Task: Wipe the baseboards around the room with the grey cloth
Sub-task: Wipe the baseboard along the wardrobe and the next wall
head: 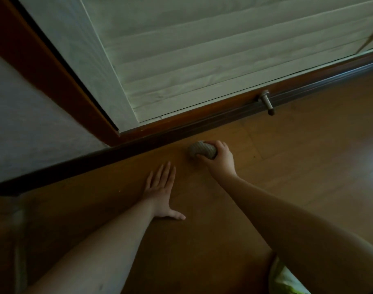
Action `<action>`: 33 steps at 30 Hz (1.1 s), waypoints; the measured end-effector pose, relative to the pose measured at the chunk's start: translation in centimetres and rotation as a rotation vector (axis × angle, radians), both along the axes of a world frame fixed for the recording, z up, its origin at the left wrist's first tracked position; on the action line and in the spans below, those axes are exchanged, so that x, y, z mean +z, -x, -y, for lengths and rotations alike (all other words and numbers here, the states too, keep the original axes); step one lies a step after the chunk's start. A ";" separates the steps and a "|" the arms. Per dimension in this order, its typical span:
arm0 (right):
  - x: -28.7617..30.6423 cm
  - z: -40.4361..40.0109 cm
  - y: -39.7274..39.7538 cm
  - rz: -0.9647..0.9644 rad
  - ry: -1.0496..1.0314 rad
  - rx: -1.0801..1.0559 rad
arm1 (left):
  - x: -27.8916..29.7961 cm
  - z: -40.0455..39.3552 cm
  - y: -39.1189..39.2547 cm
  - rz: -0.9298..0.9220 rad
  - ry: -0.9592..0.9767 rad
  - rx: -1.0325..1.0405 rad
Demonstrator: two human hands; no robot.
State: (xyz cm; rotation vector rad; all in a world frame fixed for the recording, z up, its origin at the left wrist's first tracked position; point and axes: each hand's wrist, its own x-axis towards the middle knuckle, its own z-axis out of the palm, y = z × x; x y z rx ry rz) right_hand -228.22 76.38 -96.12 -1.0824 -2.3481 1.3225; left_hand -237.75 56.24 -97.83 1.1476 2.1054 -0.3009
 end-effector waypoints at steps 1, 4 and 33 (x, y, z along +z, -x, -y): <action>-0.2 0.1 0.6 -0.005 0.005 0.014 | -0.2 0.1 0.0 -0.002 -0.015 0.001; -1.1 -0.1 2.7 0.006 0.002 0.066 | -0.6 0.1 -0.2 -0.003 -0.030 0.003; 0.6 -5.0 0.1 -0.040 -0.025 -0.005 | -1.2 0.0 -0.1 0.047 -0.035 0.046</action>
